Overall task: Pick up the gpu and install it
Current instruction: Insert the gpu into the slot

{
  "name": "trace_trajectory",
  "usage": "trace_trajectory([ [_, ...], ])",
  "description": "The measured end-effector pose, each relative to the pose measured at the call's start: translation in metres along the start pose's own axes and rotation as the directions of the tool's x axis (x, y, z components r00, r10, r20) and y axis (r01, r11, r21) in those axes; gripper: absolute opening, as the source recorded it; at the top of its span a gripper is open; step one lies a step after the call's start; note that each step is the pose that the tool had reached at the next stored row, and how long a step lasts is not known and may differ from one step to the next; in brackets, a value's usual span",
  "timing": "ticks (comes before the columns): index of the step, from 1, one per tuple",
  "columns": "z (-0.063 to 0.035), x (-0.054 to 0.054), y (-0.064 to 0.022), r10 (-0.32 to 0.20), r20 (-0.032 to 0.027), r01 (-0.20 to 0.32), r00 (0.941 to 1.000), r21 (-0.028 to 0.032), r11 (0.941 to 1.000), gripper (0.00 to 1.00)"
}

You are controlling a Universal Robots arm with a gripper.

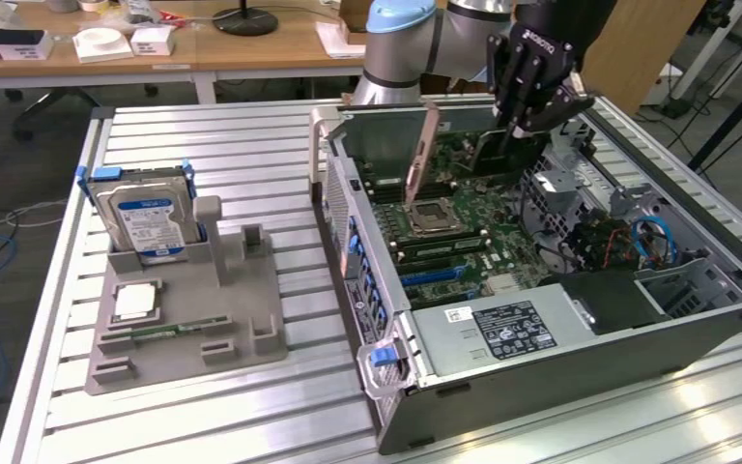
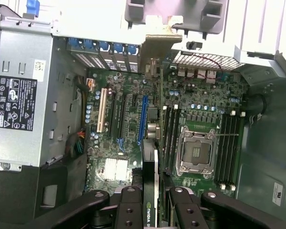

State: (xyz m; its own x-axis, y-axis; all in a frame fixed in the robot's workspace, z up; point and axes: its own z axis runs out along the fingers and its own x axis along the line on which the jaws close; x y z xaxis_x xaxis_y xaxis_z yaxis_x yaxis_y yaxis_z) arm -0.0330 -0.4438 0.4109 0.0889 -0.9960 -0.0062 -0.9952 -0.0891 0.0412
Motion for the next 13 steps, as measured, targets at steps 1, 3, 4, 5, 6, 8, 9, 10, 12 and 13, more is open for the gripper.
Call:
trace_trajectory([
  [1, 0.0007, 0.0000, 0.0000, 0.007, 0.0004, -0.007, 1.0000, 0.0000, 1.0000, 0.26],
  [3, 0.0019, 0.0000, -0.0001, 0.024, 0.0010, -0.024, 0.9997, 0.0001, 0.9997, 0.26],
  [4, 0.0026, 0.0000, -0.0001, 0.032, 0.0013, -0.032, 0.9995, 0.0002, 0.9995, 0.26],
  [5, 0.0033, 0.0000, -0.0001, 0.040, 0.0017, -0.040, 0.9992, 0.0002, 0.9992, 0.26],
  [6, 0.0040, 0.0000, -0.0001, 0.047, 0.0020, -0.047, 0.9989, 0.0002, 0.9989, 0.26],
  [8, 0.0055, 0.0000, -0.0002, 0.062, 0.0026, -0.062, 0.9981, 0.0002, 0.9981, 0.26],
  [9, 0.0062, 0.0001, -0.0003, 0.069, 0.0028, -0.069, 0.9976, 0.0003, 0.9976, 0.26],
  [10, 0.0069, 0.0001, -0.0003, 0.075, 0.0031, -0.075, 0.9972, 0.0003, 0.9972, 0.26],
  [12, 0.0084, 0.0001, -0.0003, 0.085, 0.0035, -0.085, 0.9964, 0.0004, 0.9964, 0.26],
  [13, 0.0091, 0.0001, -0.0004, 0.090, 0.0037, -0.090, 0.9959, 0.0004, 0.9960, 0.26],
])
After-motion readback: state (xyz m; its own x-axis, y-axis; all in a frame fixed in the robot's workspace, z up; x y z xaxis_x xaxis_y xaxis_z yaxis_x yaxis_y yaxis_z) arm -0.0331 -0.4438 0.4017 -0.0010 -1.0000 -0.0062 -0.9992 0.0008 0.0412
